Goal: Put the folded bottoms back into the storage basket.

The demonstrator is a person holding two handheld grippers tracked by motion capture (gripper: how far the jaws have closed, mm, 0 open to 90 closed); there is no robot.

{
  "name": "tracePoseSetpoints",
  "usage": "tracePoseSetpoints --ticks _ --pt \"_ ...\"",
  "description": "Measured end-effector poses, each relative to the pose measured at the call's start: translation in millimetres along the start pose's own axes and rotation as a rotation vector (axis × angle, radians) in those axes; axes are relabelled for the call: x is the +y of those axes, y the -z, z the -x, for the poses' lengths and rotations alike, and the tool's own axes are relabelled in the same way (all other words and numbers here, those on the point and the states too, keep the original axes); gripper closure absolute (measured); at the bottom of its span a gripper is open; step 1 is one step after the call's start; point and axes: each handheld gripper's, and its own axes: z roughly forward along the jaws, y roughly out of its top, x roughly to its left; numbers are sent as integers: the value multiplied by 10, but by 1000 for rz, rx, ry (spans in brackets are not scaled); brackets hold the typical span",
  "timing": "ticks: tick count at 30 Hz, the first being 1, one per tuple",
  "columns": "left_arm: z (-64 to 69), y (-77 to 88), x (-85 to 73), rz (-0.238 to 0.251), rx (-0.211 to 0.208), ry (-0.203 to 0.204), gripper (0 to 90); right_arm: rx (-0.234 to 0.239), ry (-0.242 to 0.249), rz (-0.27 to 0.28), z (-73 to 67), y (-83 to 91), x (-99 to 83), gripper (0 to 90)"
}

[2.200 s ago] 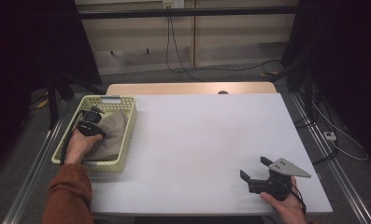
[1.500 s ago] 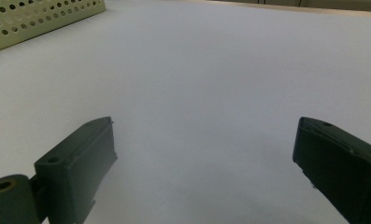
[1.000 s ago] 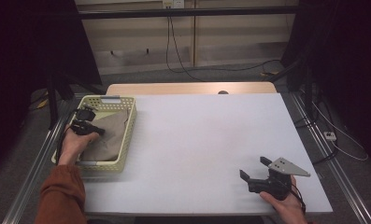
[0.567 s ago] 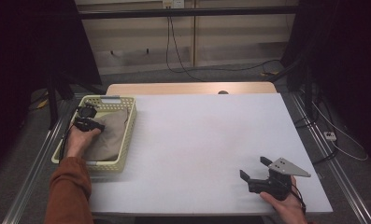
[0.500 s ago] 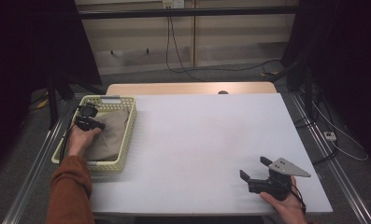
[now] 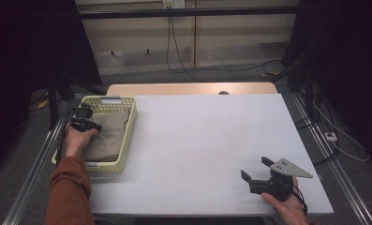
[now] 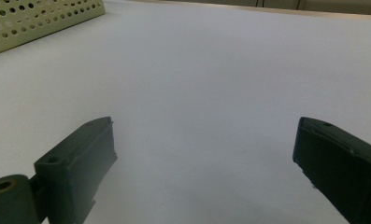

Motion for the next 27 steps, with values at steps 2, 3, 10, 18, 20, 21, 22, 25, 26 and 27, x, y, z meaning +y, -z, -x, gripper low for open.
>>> tracePoseSetpoints --ticks 2,3,10,18,20,21,22,25,26,27 --pt "-4 -9 1 11 -2 2 900 0 2 1 -6 -2 2 52" --pt "-5 -11 4 12 -1 -3 900 0 2 0 -7 0 2 53" --pt "-8 -41 39 22 35 1 900 -1 -3 6 -1 12 1 52" --pt "-4 2 23 35 37 -27 835 1 -4 0 5 8 -2 52" --pt "1 29 19 50 31 -29 802 2 -3 2 5 10 -3 52" --pt "3 46 19 58 25 -38 782 1 -3 3 3 14 -3 52" --pt "9 64 20 68 25 -45 773 0 -2 3 3 15 -4 52" --pt "19 125 34 92 18 -39 775 4 -3 2 8 12 -6 52" --pt "18 146 36 111 29 -37 774 4 -5 2 8 11 -6 52" --pt "15 168 39 122 26 -33 763 4 -3 0 9 11 -8 52"
